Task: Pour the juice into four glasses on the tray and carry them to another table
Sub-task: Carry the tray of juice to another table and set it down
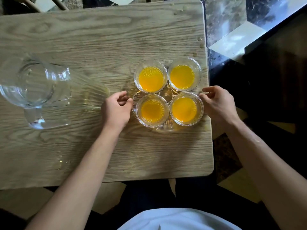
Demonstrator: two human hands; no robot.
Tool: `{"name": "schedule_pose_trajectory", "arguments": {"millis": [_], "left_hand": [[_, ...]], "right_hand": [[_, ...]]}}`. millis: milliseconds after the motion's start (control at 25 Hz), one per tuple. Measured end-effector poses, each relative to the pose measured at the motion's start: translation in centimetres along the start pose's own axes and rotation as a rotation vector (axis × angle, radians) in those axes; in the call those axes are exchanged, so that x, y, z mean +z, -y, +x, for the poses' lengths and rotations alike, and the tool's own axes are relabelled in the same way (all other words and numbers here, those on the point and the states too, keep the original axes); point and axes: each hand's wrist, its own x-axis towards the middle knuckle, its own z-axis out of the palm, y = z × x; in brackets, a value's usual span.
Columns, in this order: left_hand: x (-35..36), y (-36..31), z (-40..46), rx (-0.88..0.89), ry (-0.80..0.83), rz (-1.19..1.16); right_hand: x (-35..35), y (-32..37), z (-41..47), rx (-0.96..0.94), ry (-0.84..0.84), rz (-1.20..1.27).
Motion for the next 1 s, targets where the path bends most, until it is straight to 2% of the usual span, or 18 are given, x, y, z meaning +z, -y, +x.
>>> {"name": "schedule_pose_trajectory", "arguments": {"millis": [320,640,1000], "left_hand": [[0.9,-0.7,0.6,-0.003,-0.007,0.134],[1.3,-0.8,1.4,-0.086,-0.059,0.191],[1.1,-1.9,2.2,-0.158,-0.030,0.232]], "right_hand": [[-0.1,0.2,0.4,0.029,-0.024,0.021],[0.2,0.3,0.3,0.046,-0.061,0.023],[-0.7,2.2,0.4,0.098,0.003,-0.066]]}}
